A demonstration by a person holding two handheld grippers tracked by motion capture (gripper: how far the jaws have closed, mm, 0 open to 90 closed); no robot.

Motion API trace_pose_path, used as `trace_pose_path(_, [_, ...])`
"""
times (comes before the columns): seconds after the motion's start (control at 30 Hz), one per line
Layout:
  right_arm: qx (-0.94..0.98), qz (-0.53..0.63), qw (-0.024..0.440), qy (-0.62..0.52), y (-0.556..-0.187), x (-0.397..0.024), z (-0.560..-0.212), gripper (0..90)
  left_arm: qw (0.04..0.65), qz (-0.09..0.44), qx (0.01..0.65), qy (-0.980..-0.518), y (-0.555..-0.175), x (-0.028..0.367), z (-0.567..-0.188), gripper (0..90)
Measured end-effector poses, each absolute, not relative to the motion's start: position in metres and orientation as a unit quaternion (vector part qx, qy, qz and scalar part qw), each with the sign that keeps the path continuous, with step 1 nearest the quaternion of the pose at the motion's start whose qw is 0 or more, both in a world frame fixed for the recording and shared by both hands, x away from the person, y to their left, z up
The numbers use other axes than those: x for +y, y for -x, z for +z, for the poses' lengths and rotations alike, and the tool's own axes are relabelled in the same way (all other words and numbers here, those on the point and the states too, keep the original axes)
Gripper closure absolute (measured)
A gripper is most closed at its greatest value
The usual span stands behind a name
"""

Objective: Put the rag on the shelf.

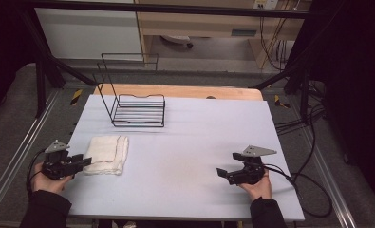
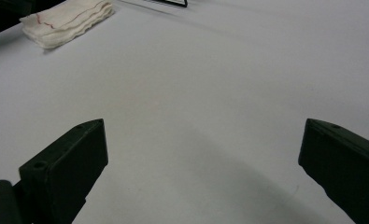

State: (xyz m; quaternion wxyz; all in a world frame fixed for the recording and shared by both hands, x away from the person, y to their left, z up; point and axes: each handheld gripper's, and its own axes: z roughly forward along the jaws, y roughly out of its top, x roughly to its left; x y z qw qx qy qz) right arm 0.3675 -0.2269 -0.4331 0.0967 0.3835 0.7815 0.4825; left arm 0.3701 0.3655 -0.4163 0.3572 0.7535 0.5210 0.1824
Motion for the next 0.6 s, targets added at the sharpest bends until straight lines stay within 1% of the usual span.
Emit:
trace_pose_path(0.07, [0.782,0.482,0.097,-0.383,-0.367,-0.227,-0.433,1.8,0.357,0.188,0.519,-0.754,-0.374,0.365,-0.415,41.5])
trace_pose_path(0.13, [0.782,0.481,0.098,-0.384,-0.367,-0.227,-0.433,1.8,0.356,0.191,0.519,-0.753,-0.390,0.367,-0.413,36.6])
trace_pose_path(0.17, [0.782,0.481,0.099,-0.384,-0.367,-0.228,-0.433,1.8,0.356,0.191,0.519,-0.753,-0.390,0.367,-0.413,33.8])
trace_pose_path(0.23, [0.782,0.481,0.101,-0.382,-0.368,-0.228,-0.433,1.8,0.361,0.175,0.528,-0.749,-0.407,0.370,-0.415,32.2])
trace_pose_path(0.27, [0.782,0.481,0.101,-0.382,-0.368,-0.228,-0.433,1.8,0.361,0.175,0.528,-0.749,-0.407,0.370,-0.415,31.5])
trace_pose_path(0.37, [0.783,0.480,0.100,-0.383,-0.368,-0.228,-0.433,1.7,0.348,0.175,0.546,-0.742,-0.427,0.373,-0.421,32.3])
trace_pose_path(0.4, [0.783,0.479,0.099,-0.383,-0.368,-0.227,-0.433,1.7,0.348,0.175,0.546,-0.742,-0.427,0.373,-0.421,33.7])
trace_pose_path(0.5, [0.783,0.480,0.100,-0.382,-0.367,-0.227,-0.433,1.7,0.361,0.173,0.562,-0.724,-0.439,0.377,-0.428,40.9])
trace_pose_path(0.57, [0.784,0.480,0.100,-0.381,-0.368,-0.228,-0.433,1.7,0.363,0.171,0.566,-0.720,-0.441,0.378,-0.430,45.1])
trace_pose_path(0.6, [0.784,0.480,0.100,-0.380,-0.368,-0.227,-0.434,1.7,0.363,0.169,0.566,-0.721,-0.443,0.378,-0.432,45.7])
